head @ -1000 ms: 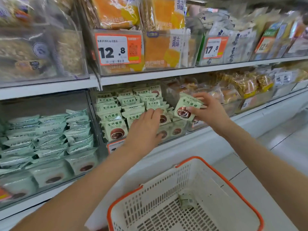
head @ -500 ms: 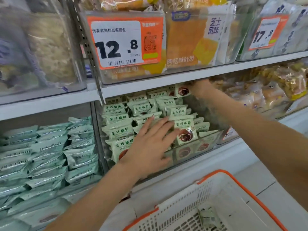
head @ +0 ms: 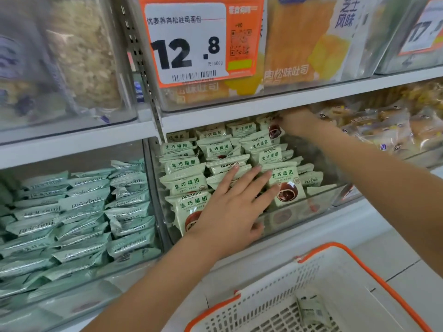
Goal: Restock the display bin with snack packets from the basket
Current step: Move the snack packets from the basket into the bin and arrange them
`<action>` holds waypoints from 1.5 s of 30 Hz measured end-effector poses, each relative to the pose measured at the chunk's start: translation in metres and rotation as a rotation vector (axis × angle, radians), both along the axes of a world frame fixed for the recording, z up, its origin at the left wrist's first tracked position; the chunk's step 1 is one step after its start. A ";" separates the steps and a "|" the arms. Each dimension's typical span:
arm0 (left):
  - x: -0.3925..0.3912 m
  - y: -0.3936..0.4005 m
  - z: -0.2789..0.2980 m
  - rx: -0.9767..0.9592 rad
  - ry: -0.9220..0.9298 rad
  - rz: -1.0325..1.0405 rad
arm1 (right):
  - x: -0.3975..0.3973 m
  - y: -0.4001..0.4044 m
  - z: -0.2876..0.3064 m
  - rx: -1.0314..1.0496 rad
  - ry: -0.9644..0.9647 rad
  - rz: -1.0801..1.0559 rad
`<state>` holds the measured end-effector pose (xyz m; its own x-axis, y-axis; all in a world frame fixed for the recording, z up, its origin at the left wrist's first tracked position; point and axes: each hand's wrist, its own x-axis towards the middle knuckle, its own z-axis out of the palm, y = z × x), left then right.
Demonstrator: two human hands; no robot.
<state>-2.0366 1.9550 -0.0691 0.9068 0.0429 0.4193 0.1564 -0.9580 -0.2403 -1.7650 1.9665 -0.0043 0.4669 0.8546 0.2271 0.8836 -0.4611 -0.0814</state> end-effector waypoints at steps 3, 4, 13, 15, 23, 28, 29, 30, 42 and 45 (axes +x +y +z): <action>0.000 0.000 0.000 -0.003 0.008 0.001 | -0.006 -0.002 -0.002 -0.004 -0.058 -0.016; 0.000 0.000 0.000 -0.004 0.006 0.002 | -0.009 -0.004 0.000 -0.024 -0.082 -0.011; 0.002 0.000 -0.001 0.010 0.009 0.008 | -0.017 -0.016 0.002 -0.038 -0.311 -0.042; 0.002 0.000 -0.002 0.015 0.009 0.006 | -0.014 -0.018 -0.001 -0.051 -0.264 -0.067; -0.001 0.000 0.003 0.060 0.008 -0.047 | -0.029 -0.064 -0.012 0.129 -0.119 -0.095; -0.003 -0.029 0.006 0.176 -0.036 -0.147 | -0.086 -0.148 -0.037 0.767 0.097 -0.039; -0.003 -0.038 0.004 0.188 -0.041 -0.182 | -0.100 -0.168 -0.048 0.935 0.132 -0.067; -0.003 -0.047 -0.001 0.210 -0.033 -0.213 | -0.112 -0.186 -0.063 1.053 0.174 -0.109; -0.013 -0.139 -0.184 -0.228 0.825 -0.172 | -0.193 -0.322 -0.351 -0.309 0.770 -0.464; -0.028 -0.145 -0.231 -0.343 1.002 -0.045 | -0.216 -0.334 -0.390 -0.656 0.910 -0.396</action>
